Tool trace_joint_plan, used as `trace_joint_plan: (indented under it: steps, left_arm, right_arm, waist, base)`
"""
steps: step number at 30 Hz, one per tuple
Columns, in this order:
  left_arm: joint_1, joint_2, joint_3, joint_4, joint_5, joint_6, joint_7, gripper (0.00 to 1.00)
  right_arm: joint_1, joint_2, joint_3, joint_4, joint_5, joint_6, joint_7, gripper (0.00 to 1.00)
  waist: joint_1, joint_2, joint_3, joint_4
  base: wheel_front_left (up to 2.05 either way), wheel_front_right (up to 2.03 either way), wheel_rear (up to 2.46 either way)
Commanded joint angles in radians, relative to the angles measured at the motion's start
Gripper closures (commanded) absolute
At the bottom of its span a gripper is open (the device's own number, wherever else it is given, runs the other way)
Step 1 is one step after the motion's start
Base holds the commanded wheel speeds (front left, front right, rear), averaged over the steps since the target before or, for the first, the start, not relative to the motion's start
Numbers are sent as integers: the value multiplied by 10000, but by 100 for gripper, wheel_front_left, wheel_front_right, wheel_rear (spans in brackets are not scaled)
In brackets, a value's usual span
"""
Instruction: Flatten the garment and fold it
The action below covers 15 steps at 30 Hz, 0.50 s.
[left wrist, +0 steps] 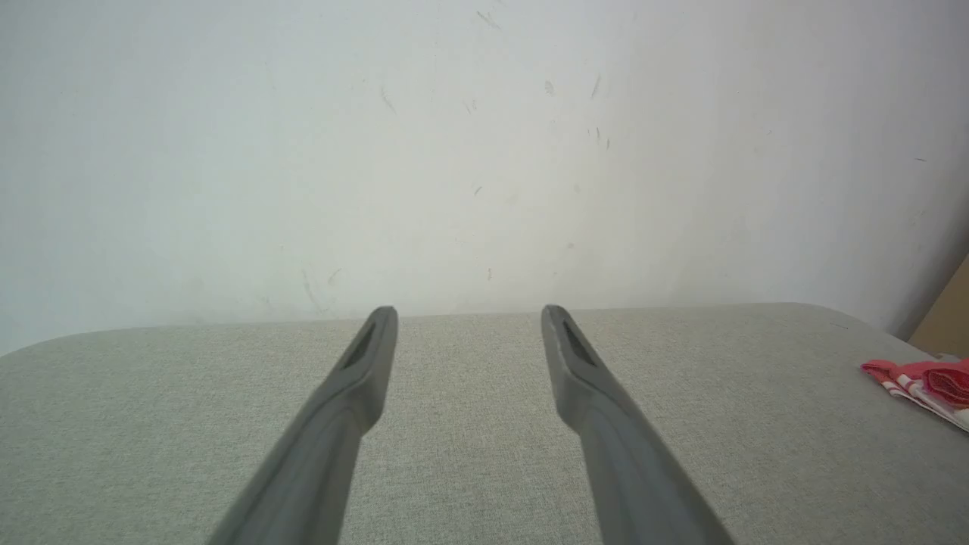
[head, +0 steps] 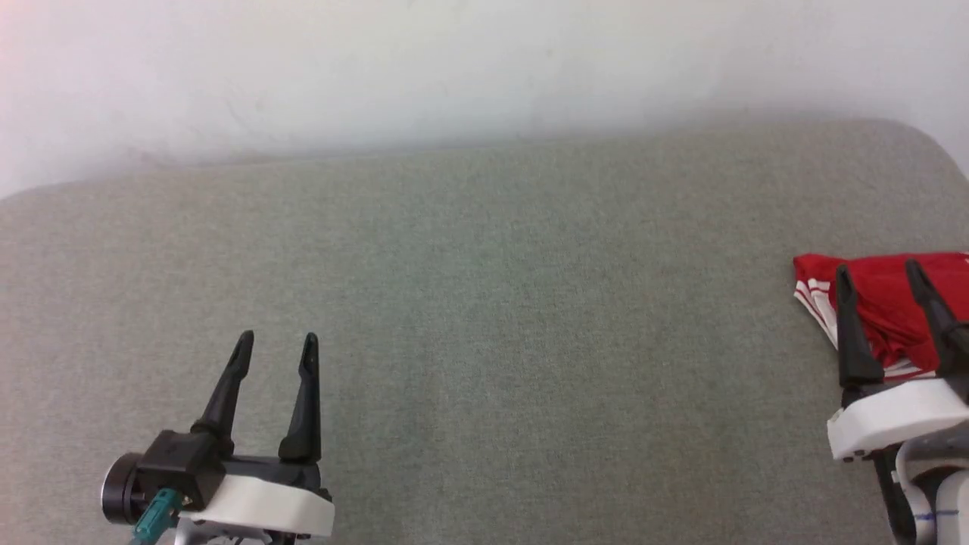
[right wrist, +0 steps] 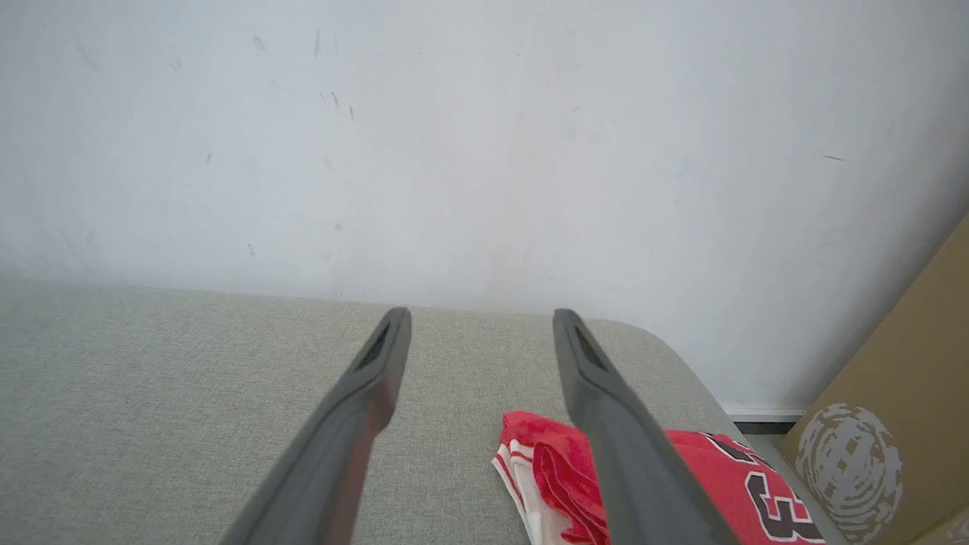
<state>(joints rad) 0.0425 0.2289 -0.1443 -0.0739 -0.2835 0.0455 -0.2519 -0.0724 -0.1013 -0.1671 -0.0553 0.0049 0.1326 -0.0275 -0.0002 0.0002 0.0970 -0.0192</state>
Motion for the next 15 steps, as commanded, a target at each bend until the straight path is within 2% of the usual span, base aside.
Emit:
trace_joint_plan:
  steps: [1,9,15]
  left_arm:
    - [136,-11,8,7,91,48,-44,0]
    - [476,-251,272,150,261,256,-92,0]
    - [924,-524,521,225,349,91,-96,0]
  right_arm:
    - [158,77,-21,-67,-67,-19,-106,0]
    - [700,362,16,514,-457,-19,-953,0]
    - [1203,493,27,1185,-443,-19,-1369,0]
  waist:
    - [2,-2,-306,181]
    - [2,-2,-702,210]
    - [2,-2,-1011,215]
  base:
    - [0,0,0]
    - [0,0,0]
    - [0,0,0]
